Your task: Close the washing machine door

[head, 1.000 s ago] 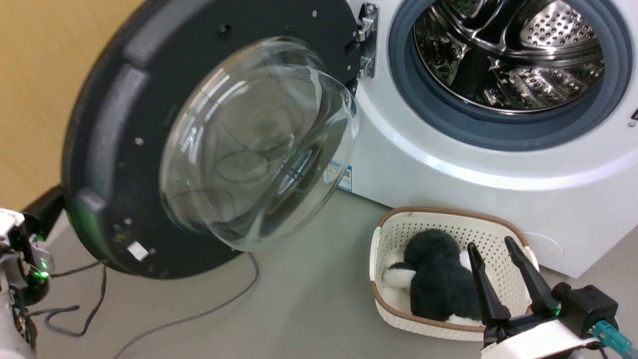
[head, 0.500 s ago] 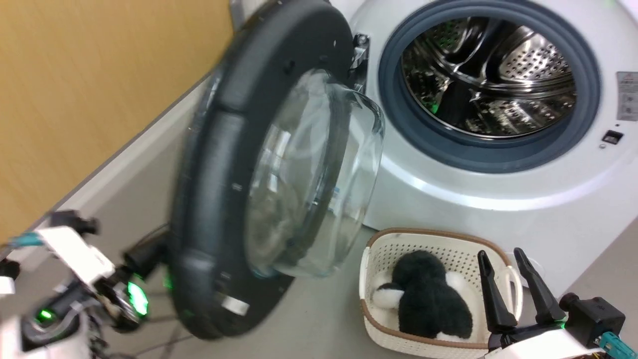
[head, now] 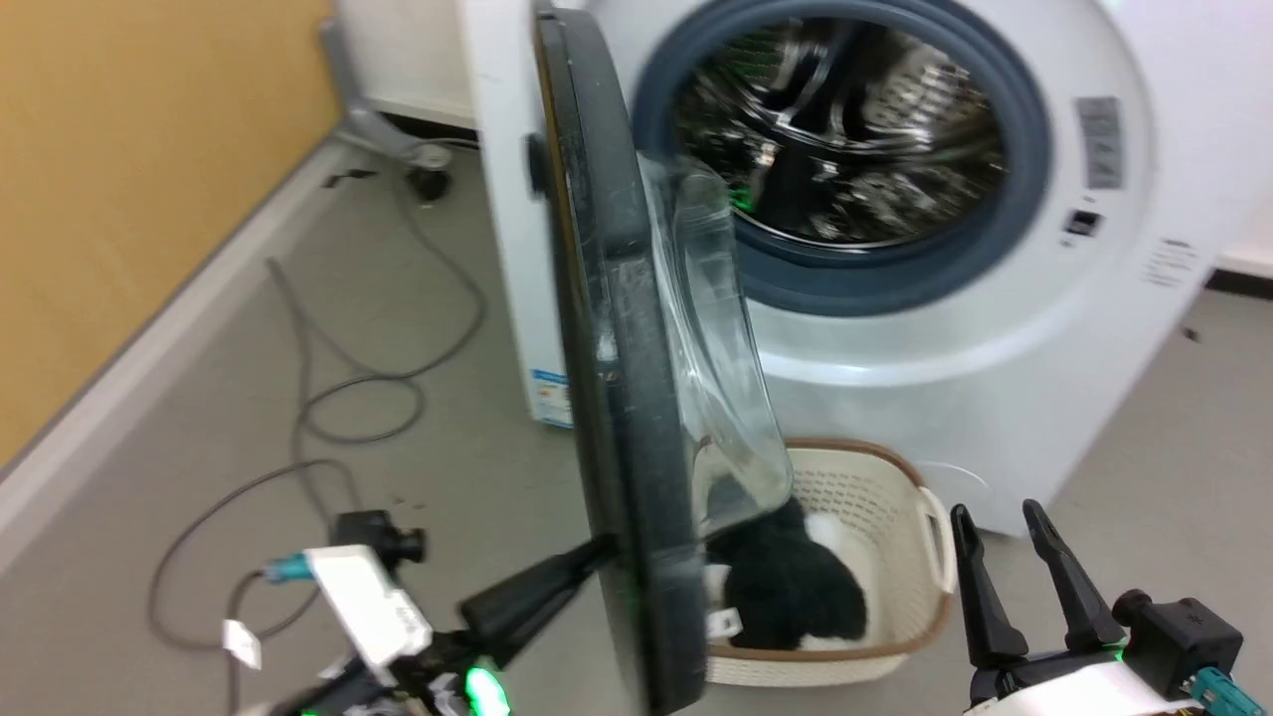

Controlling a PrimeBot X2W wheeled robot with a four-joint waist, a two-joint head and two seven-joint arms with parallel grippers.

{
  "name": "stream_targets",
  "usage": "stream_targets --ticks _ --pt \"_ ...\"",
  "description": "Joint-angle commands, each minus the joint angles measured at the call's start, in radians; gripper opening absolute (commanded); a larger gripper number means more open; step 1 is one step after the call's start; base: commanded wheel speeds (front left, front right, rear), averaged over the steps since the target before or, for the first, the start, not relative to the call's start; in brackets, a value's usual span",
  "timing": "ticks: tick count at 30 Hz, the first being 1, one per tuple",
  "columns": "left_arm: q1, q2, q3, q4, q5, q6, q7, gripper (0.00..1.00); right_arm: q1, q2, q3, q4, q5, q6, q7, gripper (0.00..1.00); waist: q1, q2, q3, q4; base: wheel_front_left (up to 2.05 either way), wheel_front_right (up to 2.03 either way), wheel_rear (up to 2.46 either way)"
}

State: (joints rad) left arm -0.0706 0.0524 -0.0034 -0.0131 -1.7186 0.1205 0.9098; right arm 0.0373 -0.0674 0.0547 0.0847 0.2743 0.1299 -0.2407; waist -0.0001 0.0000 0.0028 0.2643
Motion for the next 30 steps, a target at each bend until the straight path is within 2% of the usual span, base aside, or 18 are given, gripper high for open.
stream_targets --ticks 1,5,12,23,25,30 --pt "0.004 -0.002 -0.050 0.007 -0.021 -0.006 -0.053 0.00 0.005 -0.001 0.005 -0.003 -0.003 0.001 0.002 1.00 0.0001 0.0000 0.017 -0.064 0.00 0.00 0.00" --pt "-0.027 -0.002 -0.152 0.055 -0.036 -0.041 -0.160 0.00 -0.009 -0.008 0.010 -0.012 -0.004 0.001 0.005 1.00 0.0001 0.0000 0.036 -0.150 0.00 0.00 0.00" --pt "-0.126 -0.002 -0.251 0.164 -0.040 -0.130 -0.355 0.00 -0.024 -0.012 0.007 -0.023 -0.004 0.001 0.007 1.00 0.0001 0.0000 0.088 -0.301 0.00 0.00 0.00" --pt "-0.312 -0.002 -0.284 0.320 -0.029 -0.203 -0.670 0.00 -0.040 -0.004 0.013 -0.020 0.004 0.001 -0.006 1.00 0.0001 0.0000 0.160 -0.487 0.00 0.00 0.00" --pt "-0.386 -0.002 -0.284 0.369 -0.027 -0.214 -0.762 0.00 -0.050 -0.002 0.025 -0.015 0.007 0.001 -0.010 1.00 0.0001 0.0000 0.182 -0.535 0.00 0.00 0.00" --pt "-0.507 -0.002 -0.270 0.470 -0.024 -0.230 -0.883 0.00 -0.063 0.004 0.042 -0.007 0.013 0.001 -0.016 1.00 0.0001 0.0000 0.203 -0.604 0.00 0.00 0.00"
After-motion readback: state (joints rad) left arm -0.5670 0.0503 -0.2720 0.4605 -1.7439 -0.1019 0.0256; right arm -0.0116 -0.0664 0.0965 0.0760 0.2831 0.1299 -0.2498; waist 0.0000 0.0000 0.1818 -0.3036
